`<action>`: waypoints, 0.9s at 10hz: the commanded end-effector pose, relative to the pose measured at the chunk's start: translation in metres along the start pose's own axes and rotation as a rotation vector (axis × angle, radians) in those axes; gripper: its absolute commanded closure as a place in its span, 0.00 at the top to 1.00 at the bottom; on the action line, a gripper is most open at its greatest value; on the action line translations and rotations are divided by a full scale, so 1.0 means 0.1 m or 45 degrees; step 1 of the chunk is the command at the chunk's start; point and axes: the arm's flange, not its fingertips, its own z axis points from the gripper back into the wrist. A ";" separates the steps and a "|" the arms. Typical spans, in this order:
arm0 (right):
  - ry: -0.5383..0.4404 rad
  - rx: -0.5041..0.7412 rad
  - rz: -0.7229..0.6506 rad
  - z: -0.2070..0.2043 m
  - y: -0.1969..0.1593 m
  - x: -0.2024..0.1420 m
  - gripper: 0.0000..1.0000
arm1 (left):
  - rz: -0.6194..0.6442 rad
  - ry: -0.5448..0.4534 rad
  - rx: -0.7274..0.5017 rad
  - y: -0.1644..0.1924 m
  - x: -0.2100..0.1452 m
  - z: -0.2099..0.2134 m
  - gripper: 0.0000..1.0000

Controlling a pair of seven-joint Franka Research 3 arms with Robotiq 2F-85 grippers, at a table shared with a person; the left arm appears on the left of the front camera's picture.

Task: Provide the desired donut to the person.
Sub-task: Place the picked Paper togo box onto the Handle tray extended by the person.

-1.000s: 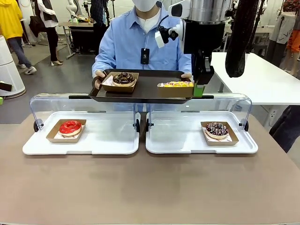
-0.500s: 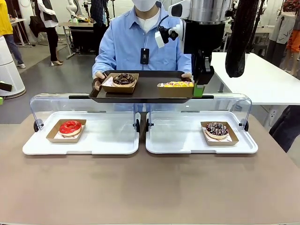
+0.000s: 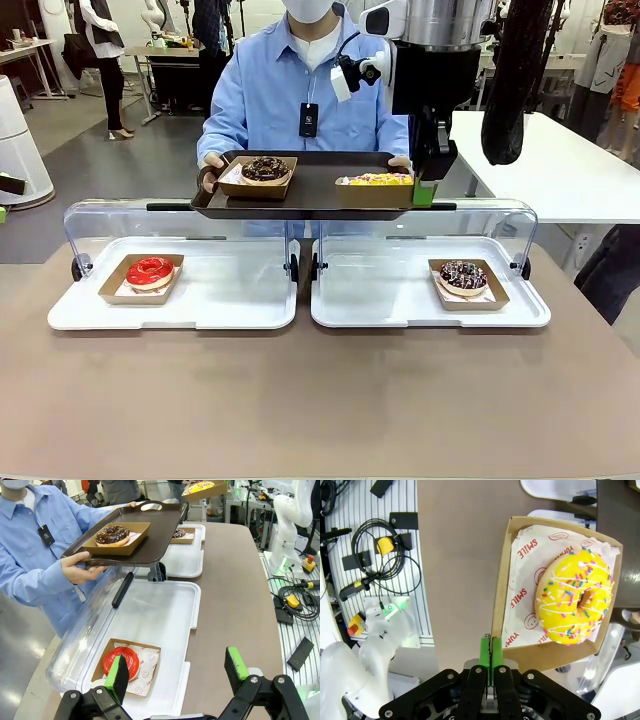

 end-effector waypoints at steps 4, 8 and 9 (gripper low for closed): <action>-0.096 0.033 0.051 0.16 -0.06 0.06 0.02 | 0.014 -0.014 0.013 -0.01 0.01 0.01 1.00; -0.081 -0.026 0.056 0.37 -0.87 0.20 0.02 | 0.014 -0.014 0.013 -0.01 0.01 0.01 1.00; -0.071 -0.008 0.053 0.38 -1.15 0.23 0.02 | 0.014 -0.014 0.013 -0.01 0.01 0.01 1.00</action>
